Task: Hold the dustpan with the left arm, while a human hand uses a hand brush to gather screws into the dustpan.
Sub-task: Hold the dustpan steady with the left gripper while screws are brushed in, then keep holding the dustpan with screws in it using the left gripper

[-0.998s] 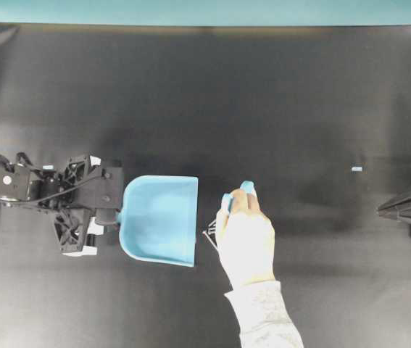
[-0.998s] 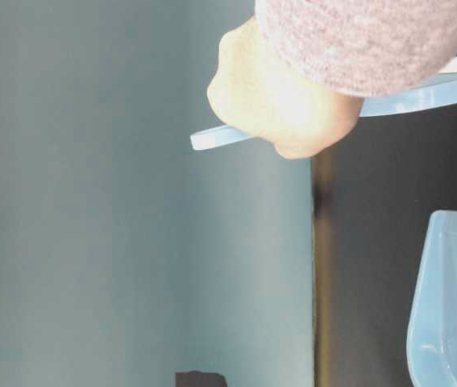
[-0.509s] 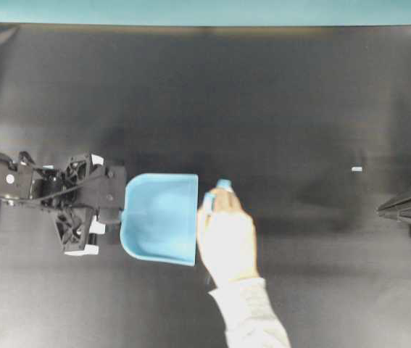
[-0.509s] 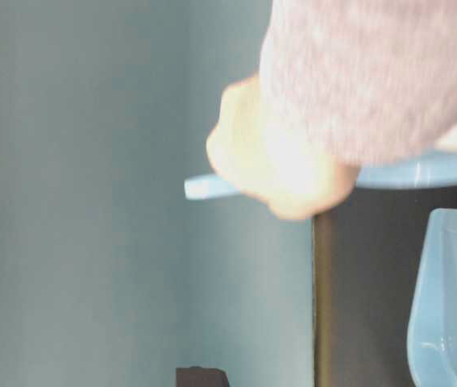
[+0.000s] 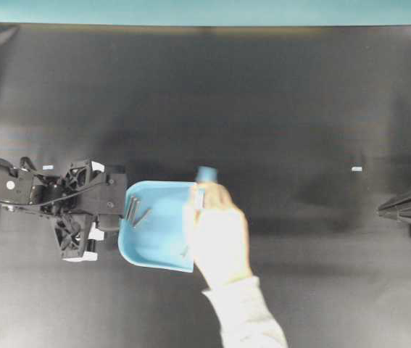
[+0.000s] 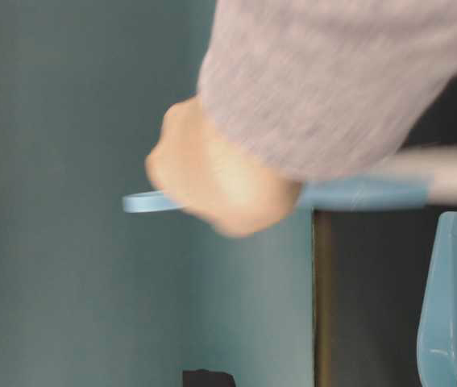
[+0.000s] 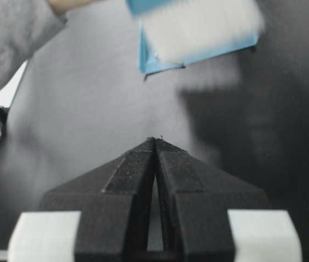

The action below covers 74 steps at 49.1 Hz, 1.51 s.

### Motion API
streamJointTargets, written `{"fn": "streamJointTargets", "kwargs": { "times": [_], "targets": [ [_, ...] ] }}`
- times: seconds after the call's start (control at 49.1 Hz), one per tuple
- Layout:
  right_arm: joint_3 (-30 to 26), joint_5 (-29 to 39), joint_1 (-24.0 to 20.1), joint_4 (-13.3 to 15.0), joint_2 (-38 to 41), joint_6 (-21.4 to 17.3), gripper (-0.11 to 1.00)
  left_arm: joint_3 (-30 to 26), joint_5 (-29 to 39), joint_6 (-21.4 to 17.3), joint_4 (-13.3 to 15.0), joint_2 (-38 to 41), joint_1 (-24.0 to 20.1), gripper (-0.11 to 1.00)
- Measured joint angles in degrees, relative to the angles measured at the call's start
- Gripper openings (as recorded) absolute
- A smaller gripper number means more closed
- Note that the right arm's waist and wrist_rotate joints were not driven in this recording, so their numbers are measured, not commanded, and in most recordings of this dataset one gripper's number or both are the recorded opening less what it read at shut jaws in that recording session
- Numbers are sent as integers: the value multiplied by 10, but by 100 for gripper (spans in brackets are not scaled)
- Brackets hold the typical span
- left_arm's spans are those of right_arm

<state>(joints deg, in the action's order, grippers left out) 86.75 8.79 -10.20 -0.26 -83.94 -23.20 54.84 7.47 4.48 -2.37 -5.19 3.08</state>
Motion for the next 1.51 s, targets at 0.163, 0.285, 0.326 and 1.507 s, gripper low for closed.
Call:
{"fn": "streamJointTargets", "kwargs": {
  "times": [0.163, 0.285, 0.326, 1.507],
  "targets": [
    [0, 0, 0, 0, 1, 1, 0, 13, -41, 0, 0, 0, -1, 31],
    [0, -1, 0, 0, 0, 1, 0, 21, -68, 2, 0, 0, -2, 31],
    [0, -1, 0, 0, 0, 0, 0, 23, -70, 3, 0, 0, -4, 31],
    [0, 0, 0, 0, 0, 0, 0, 117, -359, -4, -1, -33, -26, 31]
  ]
}}
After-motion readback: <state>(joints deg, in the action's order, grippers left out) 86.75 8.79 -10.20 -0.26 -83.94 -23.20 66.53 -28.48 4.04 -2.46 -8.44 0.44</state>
